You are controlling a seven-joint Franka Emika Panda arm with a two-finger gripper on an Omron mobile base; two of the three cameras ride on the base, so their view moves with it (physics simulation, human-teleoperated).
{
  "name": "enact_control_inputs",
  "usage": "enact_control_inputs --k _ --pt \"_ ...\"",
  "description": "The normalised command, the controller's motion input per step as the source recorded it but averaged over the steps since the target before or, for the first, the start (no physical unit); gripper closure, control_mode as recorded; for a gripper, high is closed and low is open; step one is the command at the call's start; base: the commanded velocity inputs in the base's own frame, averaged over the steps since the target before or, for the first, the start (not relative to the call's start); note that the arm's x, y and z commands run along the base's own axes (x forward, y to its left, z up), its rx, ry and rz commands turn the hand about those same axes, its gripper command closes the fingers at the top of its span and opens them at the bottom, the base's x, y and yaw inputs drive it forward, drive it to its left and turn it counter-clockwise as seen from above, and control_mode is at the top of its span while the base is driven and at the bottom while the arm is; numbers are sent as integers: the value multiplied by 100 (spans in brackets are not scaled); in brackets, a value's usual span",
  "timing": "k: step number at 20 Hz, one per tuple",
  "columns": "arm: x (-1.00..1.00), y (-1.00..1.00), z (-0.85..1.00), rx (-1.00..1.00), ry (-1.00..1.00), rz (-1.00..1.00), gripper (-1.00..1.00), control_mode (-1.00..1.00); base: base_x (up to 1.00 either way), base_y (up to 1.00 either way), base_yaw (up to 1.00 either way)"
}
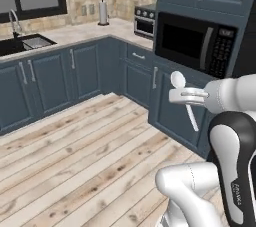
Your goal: Take the fork and place it on the left side of the plate. Then take the spoon and place it on the right side of the plate. Make sure they're directly next to the plate.
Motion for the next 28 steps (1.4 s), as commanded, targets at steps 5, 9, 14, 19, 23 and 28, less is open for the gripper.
enact_control_inputs --k 5,9,14,19,23,28 --pt "0 0 0 0 0 0 100 100 -100 -53 30" --pt "0 0 0 0 0 0 100 100 -100 -48 28" --pt "0 0 0 0 0 0 100 100 -100 -43 27" --pt "0 0 0 0 0 0 100 100 -100 -27 26" --pt "0 0 0 0 0 0 100 100 -100 -3 22" --pt "0 0 0 0 0 0 100 100 -100 0 18"
